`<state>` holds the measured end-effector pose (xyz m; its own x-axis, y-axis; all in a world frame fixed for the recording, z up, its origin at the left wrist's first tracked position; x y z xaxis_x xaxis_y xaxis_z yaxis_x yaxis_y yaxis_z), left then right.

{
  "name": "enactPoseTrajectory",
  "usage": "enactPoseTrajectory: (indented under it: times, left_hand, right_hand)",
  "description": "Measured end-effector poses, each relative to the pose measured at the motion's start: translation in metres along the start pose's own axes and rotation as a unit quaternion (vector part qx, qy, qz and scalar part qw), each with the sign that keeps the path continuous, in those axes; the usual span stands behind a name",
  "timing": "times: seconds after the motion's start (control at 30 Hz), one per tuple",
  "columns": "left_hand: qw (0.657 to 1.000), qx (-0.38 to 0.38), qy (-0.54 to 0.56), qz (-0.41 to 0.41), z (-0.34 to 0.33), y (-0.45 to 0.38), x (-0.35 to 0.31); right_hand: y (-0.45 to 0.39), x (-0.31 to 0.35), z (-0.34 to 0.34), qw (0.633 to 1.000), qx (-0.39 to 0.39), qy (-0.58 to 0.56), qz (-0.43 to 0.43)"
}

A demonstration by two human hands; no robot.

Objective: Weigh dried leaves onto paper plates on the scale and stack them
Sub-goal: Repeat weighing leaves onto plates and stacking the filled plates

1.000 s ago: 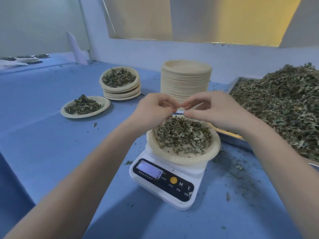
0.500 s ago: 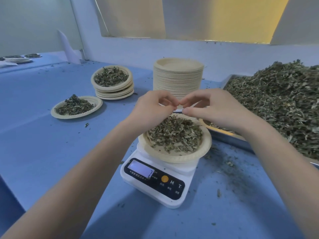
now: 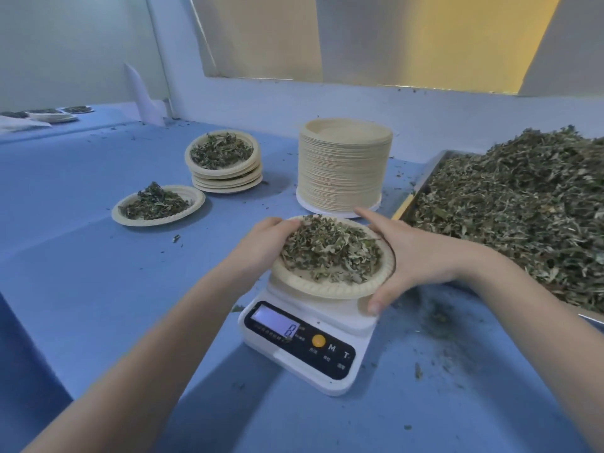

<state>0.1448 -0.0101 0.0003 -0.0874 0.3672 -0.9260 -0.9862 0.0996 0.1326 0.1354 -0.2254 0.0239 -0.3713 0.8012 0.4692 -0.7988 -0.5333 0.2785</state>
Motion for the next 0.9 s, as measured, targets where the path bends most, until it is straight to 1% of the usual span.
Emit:
enactPoseTrajectory:
  times: [0.1, 0.17, 0.33, 0.47, 0.63, 0.73, 0.77, 0.83, 0.9]
  left_hand:
    - [0.999, -0.031, 0.019, -0.018, 0.026, -0.006, -0.009]
    - [0.997, -0.063, 0.019, -0.031, 0.048, -0.008, -0.012]
    - [0.99, -0.12, 0.061, -0.041, 0.108, -0.012, -0.005]
    - [0.981, -0.189, 0.046, -0.02, 0.161, -0.018, 0.004]
    - [0.959, -0.277, 0.068, -0.008, 0.225, -0.048, 0.025]
    - [0.948, -0.312, 0.057, 0.03, 0.251, -0.072, 0.049]
    - [0.946, -0.319, 0.051, 0.043, 0.256, -0.079, 0.059]
    - [0.941, -0.328, 0.04, 0.068, 0.261, -0.092, 0.078]
    - [0.94, -0.327, 0.035, 0.089, 0.261, -0.105, 0.094]
  right_hand:
    - [-0.017, 0.015, 0.015, 0.999, -0.01, -0.017, 0.026]
    - [-0.034, 0.032, 0.025, 0.999, -0.01, -0.009, 0.046]
    - [-0.087, 0.078, 0.04, 0.993, -0.004, 0.014, 0.113]
    - [-0.139, 0.115, 0.044, 0.992, -0.004, 0.025, 0.122]
    - [-0.217, 0.147, 0.041, 0.987, -0.065, -0.063, 0.136]
    - [-0.262, 0.156, 0.029, 0.981, -0.106, -0.095, 0.129]
    - [-0.276, 0.158, 0.023, 0.982, -0.107, -0.094, 0.124]
    - [-0.297, 0.16, 0.008, 0.985, -0.113, -0.048, 0.119]
    - [-0.309, 0.16, -0.005, 0.984, -0.136, -0.01, 0.117]
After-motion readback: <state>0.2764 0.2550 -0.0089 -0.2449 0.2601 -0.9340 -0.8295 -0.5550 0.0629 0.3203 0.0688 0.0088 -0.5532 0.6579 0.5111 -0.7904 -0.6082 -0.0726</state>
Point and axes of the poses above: each hand's wrist, its own y-axis away from the middle knuckle, its own z-axis out of the back of the hand, x = y × z, the point moved 2 cm from there along -y, towards the middle knuckle, and after that the axes turned 7 degrees about x, right-handed, at the moved point
